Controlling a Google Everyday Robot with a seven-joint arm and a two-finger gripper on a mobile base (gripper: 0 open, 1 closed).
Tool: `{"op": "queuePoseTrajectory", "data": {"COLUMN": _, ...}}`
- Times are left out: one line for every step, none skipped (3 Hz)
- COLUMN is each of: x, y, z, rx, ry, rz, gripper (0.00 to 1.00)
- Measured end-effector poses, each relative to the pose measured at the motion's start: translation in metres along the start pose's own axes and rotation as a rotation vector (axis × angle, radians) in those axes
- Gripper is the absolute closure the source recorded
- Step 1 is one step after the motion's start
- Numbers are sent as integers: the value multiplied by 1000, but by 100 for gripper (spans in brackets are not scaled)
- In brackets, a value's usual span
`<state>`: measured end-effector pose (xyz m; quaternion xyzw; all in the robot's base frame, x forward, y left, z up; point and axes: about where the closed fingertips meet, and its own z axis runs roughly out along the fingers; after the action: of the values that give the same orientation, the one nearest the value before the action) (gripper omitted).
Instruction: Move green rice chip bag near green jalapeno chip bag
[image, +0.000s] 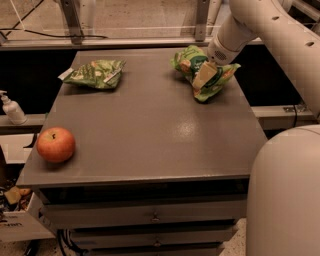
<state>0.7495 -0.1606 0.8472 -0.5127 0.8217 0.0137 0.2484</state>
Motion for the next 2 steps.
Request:
{"op": "queuePoseTrajectory", "data": {"x": -17, "y": 6, "z": -23, "rx": -26, "ry": -46, "rz": -19, "gripper": 85}}
{"op": "queuePoseTrajectory", "data": {"x": -48, "y": 25, "z": -52, "rx": -79, "ry": -114, "rz": -64, "gripper": 100}}
